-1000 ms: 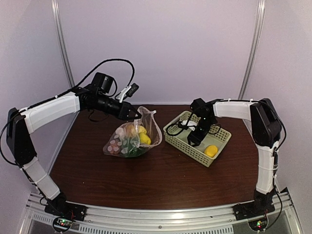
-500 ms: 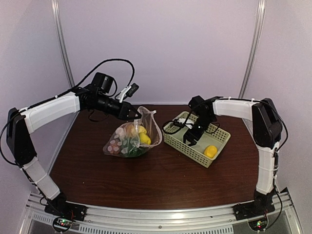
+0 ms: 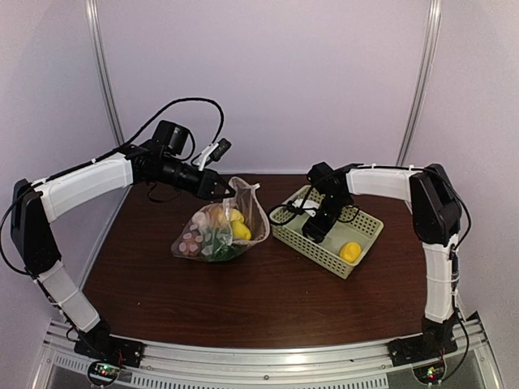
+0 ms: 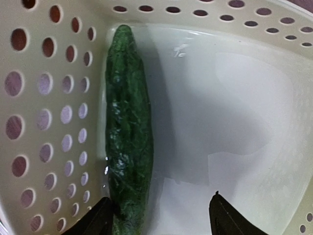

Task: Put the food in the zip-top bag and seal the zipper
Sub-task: Move the fake vegetable to the bin, then pick up the fake vegetable from the bin.

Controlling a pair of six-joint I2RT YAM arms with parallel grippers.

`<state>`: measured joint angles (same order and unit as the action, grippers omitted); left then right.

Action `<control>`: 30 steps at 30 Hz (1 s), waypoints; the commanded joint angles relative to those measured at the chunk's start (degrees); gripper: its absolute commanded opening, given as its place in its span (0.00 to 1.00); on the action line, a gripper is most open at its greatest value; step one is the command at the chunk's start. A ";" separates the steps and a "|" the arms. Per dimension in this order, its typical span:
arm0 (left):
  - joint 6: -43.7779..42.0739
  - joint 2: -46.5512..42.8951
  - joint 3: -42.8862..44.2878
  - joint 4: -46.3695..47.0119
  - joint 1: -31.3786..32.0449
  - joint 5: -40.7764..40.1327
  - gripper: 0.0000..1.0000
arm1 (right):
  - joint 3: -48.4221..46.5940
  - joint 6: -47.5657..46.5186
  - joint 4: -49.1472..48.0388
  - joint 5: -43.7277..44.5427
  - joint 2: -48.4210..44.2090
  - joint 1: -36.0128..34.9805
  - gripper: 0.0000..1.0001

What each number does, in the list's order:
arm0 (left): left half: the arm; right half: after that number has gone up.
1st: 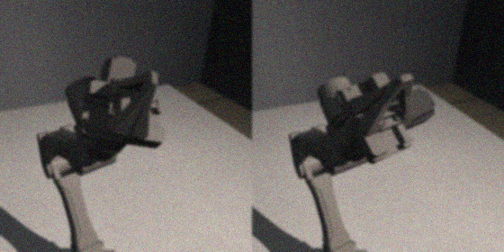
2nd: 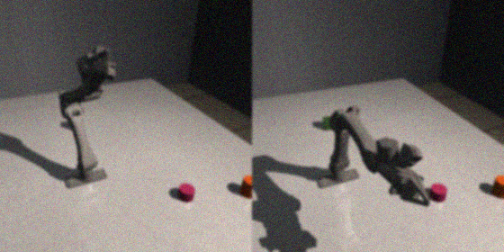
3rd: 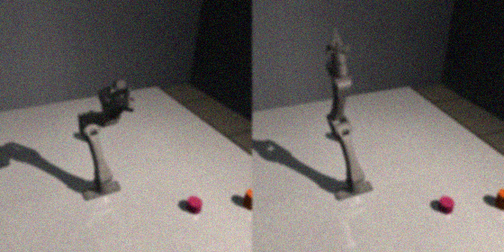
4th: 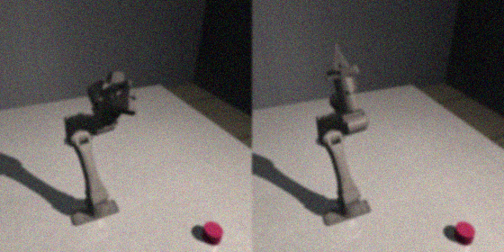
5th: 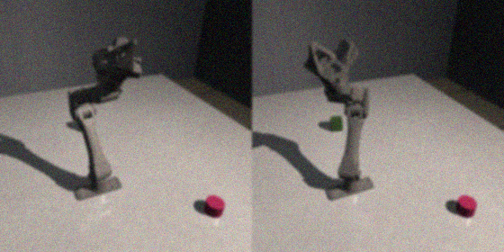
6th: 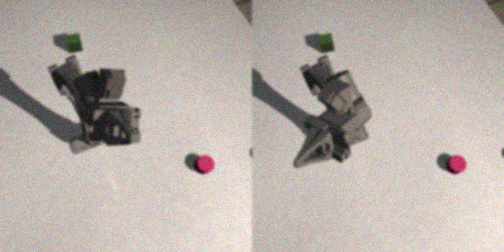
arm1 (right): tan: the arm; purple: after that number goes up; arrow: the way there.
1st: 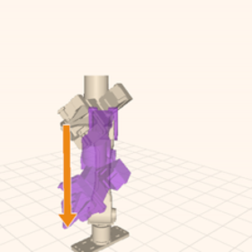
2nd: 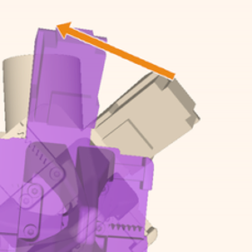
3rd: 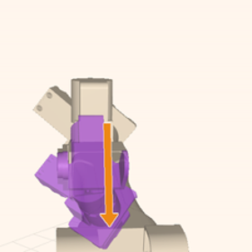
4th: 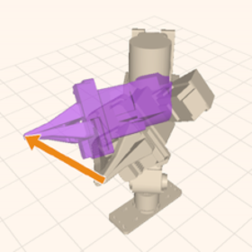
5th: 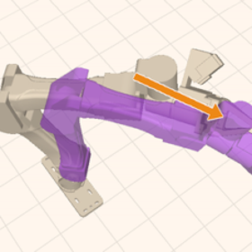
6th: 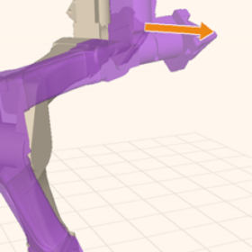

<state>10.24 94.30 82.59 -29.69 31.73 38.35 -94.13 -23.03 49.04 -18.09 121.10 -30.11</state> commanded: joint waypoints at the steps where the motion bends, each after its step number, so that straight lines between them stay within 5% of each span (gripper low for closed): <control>1: 0.08 -0.09 -0.50 2.64 0.35 -0.08 0.00 | 1.38 4.04 -3.99 9.00 -1.31 0.81 0.67; 11: 0.08 0.16 -0.41 2.71 0.34 -0.30 0.00 | -0.10 4.16 -4.85 7.61 -5.27 3.30 0.49; 18: 0.15 0.32 -0.41 2.70 0.35 -0.23 0.00 | -8.15 11.10 0.29 4.02 0.44 3.30 0.42; 30: -0.02 -0.12 -0.50 2.66 0.35 -0.64 0.00 | -15.08 20.46 1.14 9.71 6.50 2.70 0.43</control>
<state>10.24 94.30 82.59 -29.63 31.73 38.24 -107.81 -6.04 48.38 -12.27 125.75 -26.76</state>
